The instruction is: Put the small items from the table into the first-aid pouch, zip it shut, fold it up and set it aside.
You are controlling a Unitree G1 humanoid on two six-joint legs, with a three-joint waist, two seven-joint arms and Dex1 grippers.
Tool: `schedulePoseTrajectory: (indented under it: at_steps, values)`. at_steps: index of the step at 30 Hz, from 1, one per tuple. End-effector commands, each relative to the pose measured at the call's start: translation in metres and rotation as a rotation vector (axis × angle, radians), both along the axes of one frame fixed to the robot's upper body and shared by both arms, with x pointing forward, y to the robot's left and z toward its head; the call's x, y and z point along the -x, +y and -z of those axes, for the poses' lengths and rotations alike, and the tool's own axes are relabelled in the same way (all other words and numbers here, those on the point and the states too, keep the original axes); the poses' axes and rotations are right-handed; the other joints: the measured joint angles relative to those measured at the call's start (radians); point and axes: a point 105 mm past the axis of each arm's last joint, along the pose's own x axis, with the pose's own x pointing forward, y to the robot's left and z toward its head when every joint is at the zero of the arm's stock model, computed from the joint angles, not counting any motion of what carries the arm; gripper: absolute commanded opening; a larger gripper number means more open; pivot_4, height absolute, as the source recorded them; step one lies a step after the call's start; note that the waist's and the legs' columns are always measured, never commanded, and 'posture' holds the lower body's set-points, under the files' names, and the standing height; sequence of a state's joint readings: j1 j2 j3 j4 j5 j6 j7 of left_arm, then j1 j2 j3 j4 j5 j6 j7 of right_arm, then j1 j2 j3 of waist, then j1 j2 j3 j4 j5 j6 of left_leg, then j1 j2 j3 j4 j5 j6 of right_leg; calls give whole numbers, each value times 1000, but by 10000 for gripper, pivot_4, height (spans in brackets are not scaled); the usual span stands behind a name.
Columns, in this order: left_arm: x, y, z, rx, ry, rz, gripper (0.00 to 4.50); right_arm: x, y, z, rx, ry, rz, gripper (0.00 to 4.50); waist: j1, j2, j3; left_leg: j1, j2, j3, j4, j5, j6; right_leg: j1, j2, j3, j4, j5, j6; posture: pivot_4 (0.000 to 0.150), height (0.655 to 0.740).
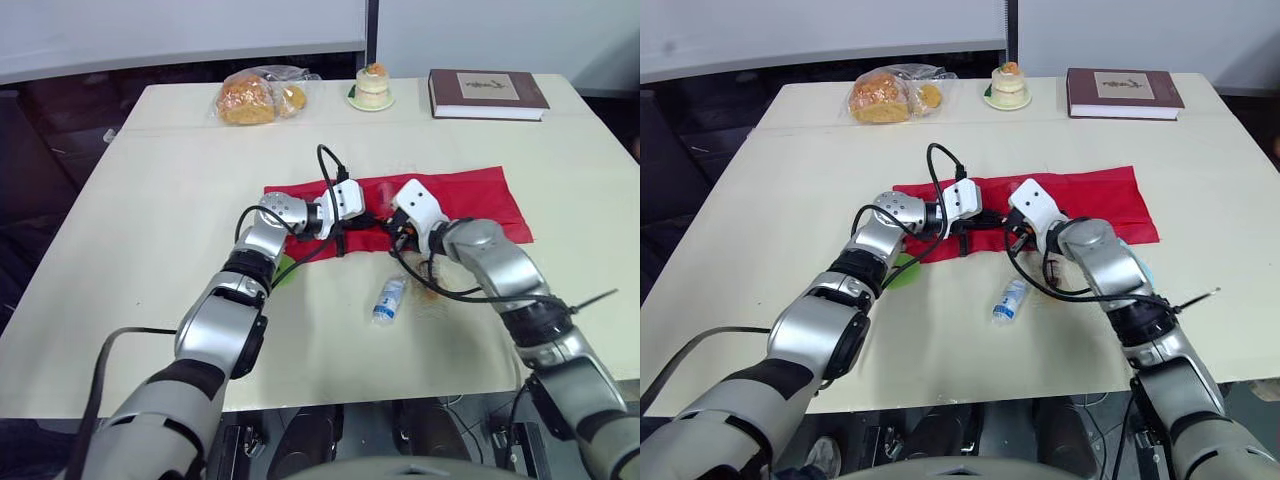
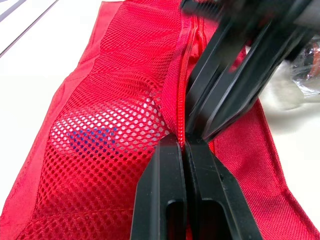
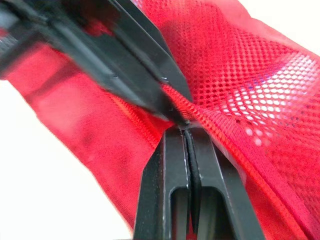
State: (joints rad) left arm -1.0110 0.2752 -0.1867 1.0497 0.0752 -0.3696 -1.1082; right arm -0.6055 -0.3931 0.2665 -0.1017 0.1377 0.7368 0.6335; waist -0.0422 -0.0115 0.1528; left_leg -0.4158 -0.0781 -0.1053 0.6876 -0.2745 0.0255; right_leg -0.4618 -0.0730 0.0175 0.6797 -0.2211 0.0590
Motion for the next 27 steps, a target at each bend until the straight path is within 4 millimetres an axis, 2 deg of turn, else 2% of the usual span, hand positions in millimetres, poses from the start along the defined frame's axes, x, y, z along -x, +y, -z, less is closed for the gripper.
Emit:
schedulePoseTrajectory:
  at_steps: [1, 5, 8, 11, 12, 14, 15, 17, 18, 19, 21, 27]
  values:
    - [-4, -1, -13, 48, -10, -12, 0, 18, -7, -31, -78, -114, -47, 352, 1, 0, 0, 0, 0, 0, 0, 0, 0, 0, 0, 0, 0, 0, 0, 1500, 7289]
    - [-5, 1, -14, 59, 2, -22, 0, 46, -36, -53, -204, -228, -48, 352, 5, 0, 0, 0, 0, -1, 0, 0, 0, 1, 0, -1, -1, 0, 0, 1500, 7289]
    - [-5, 2, -15, 62, 6, -25, 0, 67, -57, -58, -244, -262, -68, 352, 7, 0, 0, 1, 0, -1, 0, 0, 0, 2, 0, -1, -1, 0, 0, 1500, 7289]
    - [-6, 5, -15, 65, 11, -31, 0, 89, -85, -60, -265, -231, -88, 7319, 7, -1, 0, 2, 0, -1, 0, 0, 0, 4, 0, -1, -1, 0, 0, 1500, 7289]
    - [-6, 6, -15, 64, 13, -34, 0, 99, -100, -64, -287, -203, -87, 9327, 7, -1, 0, 3, 0, -1, 0, 0, 0, 5, 1, -2, -2, 0, 0, 1500, 7289]
    - [-6, 7, -14, 63, 15, -36, 0, 112, -117, -71, -317, -167, -98, 18818, 10, -1, 0, 3, 0, -1, 0, 0, 1, 6, 1, -2, -2, 0, 0, 1500, 7289]
    - [-6, 8, -14, 61, 16, -37, 0, 123, -126, -77, -335, -146, -118, 20460, 10, -1, 1, 3, 0, -2, 0, 0, 1, 6, 1, -2, -2, 0, 0, 1500, 7289]
    - [-6, 9, -13, 56, 18, -36, 0, 140, -139, -86, -346, -115, -158, 31716, 13, -2, 1, 6, 1, -1, 0, -1, 2, 10, 1, -2, -2, 0, 0, 1500, 7289]
    - [-6, 9, -12, 52, 19, -34, 0, 149, -146, -92, -328, -96, -177, 33342, 12, -2, 1, 6, 1, -1, 0, -2, 3, 10, 1, -2, -2, 0, 0, 1500, 7289]
    - [-6, 10, -12, 49, 20, -33, 0, 155, -152, -95, -300, -85, -185, 38991, 15, -1, 2, 9, 2, -1, -1, -2, 3, 13, 1, -2, -3, 0, 0, 1500, 7289]
    - [-6, 10, -11, 47, 21, -35, 0, 161, -159, -99, -251, -81, -193, 44538, 28, -1, 3, 16, 2, 2, -4, -4, 7, 19, 1, 0, -4, -1, 2, 1500, 7289]
    - [-6, 9, -8, 41, 25, -34, 0, 173, -183, -110, -68, -55, -212, 44538, 33, -3, 3, 19, 2, 2, -2, -5, 8, 24, 1, -2, -6, -1, 2, 1500, 7289]
